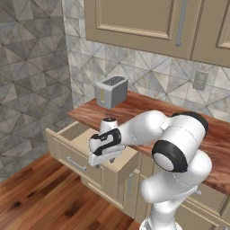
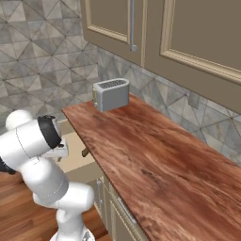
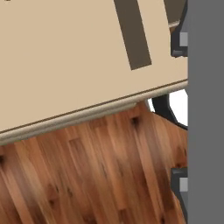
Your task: Pick up the knife from the drawer and place it on the cutting board. Then place the meat from the plate to the cutting board.
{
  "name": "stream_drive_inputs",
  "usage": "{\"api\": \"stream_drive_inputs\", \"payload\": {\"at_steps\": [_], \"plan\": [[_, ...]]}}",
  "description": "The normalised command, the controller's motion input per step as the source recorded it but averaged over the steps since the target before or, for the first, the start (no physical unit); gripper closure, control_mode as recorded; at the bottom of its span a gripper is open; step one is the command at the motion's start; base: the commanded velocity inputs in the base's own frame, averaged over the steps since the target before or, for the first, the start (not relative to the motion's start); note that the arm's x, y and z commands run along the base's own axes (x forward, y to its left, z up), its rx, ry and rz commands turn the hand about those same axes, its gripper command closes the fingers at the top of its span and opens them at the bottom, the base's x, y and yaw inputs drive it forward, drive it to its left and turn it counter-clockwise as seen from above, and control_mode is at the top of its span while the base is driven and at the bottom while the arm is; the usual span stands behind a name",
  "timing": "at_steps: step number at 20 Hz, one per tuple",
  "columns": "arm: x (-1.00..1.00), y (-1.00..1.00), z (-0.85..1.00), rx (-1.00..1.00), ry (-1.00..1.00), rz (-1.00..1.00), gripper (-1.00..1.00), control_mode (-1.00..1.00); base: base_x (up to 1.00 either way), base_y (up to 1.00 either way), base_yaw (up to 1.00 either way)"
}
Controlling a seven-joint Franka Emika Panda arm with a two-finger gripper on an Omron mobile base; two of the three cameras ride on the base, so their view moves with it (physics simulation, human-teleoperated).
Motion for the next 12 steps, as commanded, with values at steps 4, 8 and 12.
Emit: {"api": "stream_drive_inputs", "payload": {"at_steps": [4, 8, 12], "plan": [[0.22, 0.0, -0.4, 0.0, 0.0, 0.06, -1.0, -1.0, 0.0, 0.0, 0.0], [0.23, 0.0, -0.33, 0.0, 0.0, 0.06, -1.0, -1.0, 0.0, 0.0, 0.0], [0.19, 0.0, -0.32, 0.0, 0.0, 0.06, -1.0, -1.0, 0.0, 0.0, 0.0]]}}
